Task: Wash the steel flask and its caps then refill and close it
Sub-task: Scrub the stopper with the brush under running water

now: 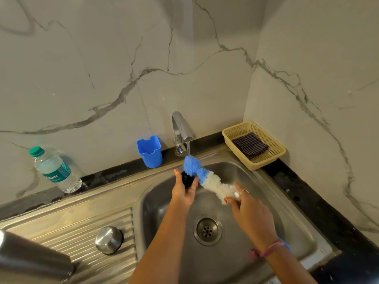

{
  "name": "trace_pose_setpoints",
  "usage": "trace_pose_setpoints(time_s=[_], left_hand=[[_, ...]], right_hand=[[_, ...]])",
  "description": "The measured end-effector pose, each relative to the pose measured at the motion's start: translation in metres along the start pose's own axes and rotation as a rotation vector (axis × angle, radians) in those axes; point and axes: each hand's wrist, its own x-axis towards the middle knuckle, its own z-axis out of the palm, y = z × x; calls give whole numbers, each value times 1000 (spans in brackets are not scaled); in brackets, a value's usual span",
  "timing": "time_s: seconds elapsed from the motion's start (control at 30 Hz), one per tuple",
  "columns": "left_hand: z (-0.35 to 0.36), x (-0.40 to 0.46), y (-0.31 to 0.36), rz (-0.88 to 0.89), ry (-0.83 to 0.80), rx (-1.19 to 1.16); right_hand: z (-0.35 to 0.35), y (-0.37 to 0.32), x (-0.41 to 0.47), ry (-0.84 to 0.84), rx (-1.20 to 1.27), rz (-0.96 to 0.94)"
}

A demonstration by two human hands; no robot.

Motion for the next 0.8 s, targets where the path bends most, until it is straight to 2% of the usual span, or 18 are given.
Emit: trace_pose_setpoints(time_s=[0.13,0.23,0.43,0.57,0.8], left_hand=[[4,-2,-8,-45,-29,17],[8,-2,-6,-55,-16,3],[3,-1,-6,-46,32,64],[3,-3,-12,-57,8,-15],[1,-3,1,-42,36,35]], right_hand=[[10,-1,6,-121,141,45],[14,1,-2,-211,157,52],[19,16,3,-242,240,164],[25,8,10,-256,267,145],[20,23,-2,-285,305,154]])
